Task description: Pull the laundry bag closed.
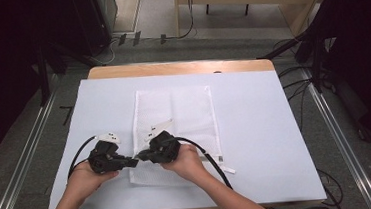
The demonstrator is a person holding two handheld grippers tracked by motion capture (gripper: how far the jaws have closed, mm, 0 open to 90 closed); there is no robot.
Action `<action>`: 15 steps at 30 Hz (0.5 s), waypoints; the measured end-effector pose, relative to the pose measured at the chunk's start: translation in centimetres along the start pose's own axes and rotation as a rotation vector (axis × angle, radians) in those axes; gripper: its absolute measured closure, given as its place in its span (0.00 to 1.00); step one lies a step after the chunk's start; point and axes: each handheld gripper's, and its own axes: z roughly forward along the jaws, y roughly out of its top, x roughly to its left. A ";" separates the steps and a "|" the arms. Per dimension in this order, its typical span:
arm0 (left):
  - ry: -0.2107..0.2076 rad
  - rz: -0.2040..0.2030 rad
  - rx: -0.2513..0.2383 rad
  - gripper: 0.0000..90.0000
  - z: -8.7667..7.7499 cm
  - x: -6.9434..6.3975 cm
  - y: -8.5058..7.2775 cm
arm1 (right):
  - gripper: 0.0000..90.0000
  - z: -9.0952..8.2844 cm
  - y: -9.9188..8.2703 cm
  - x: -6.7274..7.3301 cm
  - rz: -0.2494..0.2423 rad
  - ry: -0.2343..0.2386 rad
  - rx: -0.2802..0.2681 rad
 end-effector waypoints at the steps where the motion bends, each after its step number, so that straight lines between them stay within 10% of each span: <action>1: -0.001 -0.003 -0.001 0.99 0.0 0.0 0.0 | 0.98 0.0 -0.1 -0.1 -0.006 0.004 -0.001; 15: -0.035 -0.031 0.004 0.89 0.2 0.6 0.0 | 0.98 -0.1 0.2 0.3 -0.008 -0.001 0.025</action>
